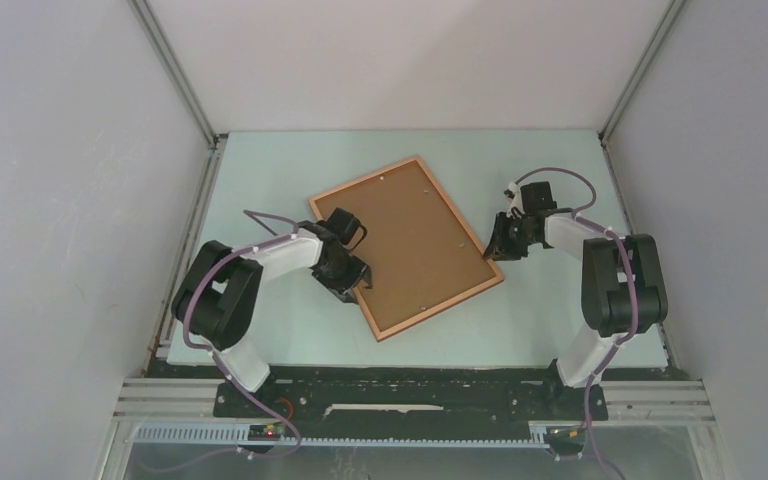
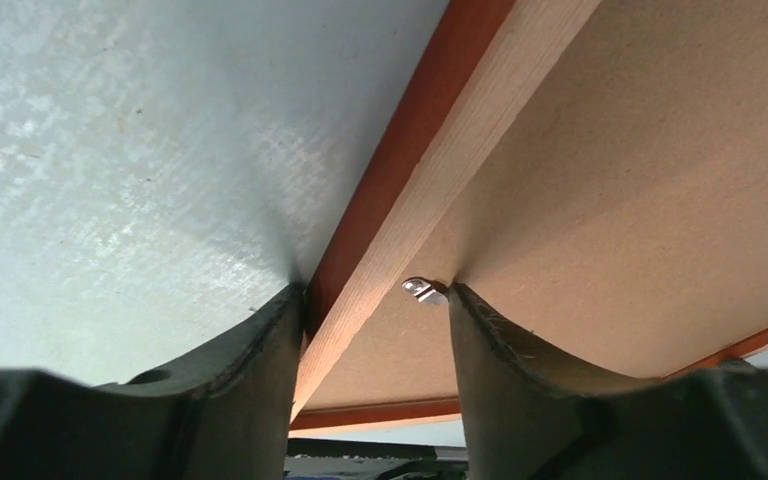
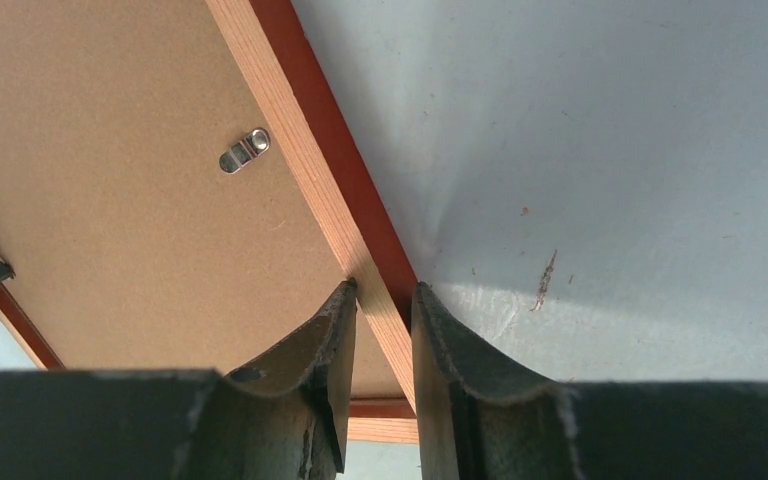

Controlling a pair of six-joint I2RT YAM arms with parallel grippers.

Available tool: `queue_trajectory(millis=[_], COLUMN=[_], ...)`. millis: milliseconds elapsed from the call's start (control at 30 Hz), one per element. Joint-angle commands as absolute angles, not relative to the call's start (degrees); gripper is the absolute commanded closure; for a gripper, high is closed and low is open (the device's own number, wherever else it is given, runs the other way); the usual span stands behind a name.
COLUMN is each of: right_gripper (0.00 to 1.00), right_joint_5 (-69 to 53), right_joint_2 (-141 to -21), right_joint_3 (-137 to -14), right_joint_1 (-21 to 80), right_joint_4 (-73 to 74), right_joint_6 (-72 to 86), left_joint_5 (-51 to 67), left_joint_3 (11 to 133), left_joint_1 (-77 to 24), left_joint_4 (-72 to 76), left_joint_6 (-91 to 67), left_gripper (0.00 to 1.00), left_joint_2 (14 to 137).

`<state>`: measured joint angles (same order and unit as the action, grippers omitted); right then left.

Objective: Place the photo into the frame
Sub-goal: Install the photo frame at the center of the board.

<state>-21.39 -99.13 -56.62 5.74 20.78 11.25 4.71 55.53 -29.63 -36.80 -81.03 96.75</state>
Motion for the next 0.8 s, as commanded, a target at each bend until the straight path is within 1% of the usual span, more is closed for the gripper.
queue_trajectory(millis=[0,100,233,300,467,567,767], right_gripper=[0.67,0.67,0.67,0.67,0.67,0.67,0.67], right_joint_5=[-23.0,-23.0,-23.0,-23.1,-23.2,-23.1,-22.9], right_joint_2=[-97.6,-97.6,-97.6,-97.6,-97.5,-97.5,-97.2], right_joint_3=[-55.9,-55.9,-55.9,-55.9,-55.9,-55.9,-55.9], right_joint_1=[7.0,7.1,7.1,7.2,7.3,7.5,7.6], right_joint_4=[20.2,20.2,20.1,20.1,20.0,20.0,20.2], right_joint_6=[12.0,12.0,12.0,12.0,12.1,12.1,12.0], left_joint_5=[3.4,2.3,0.4,-1.2,-5.0,-5.4,-5.9], left_joint_3=[57.8,58.4,60.0,60.5,60.8,61.6,60.5], left_joint_1=[-30.3,-30.3,-30.4,-30.4,-30.4,-30.4,-29.9], left_joint_4=[-40.2,-40.9,-43.1,-43.4,-43.5,-41.5,-34.8], left_joint_6=[-80.1,-78.1,-73.4,-69.9,-63.9,-58.2,-47.1], left_gripper=[0.51,0.61,0.71,0.83,0.99,0.98,0.91], left_joint_2=[97.7,97.8,98.3,98.5,98.7,98.7,93.8])
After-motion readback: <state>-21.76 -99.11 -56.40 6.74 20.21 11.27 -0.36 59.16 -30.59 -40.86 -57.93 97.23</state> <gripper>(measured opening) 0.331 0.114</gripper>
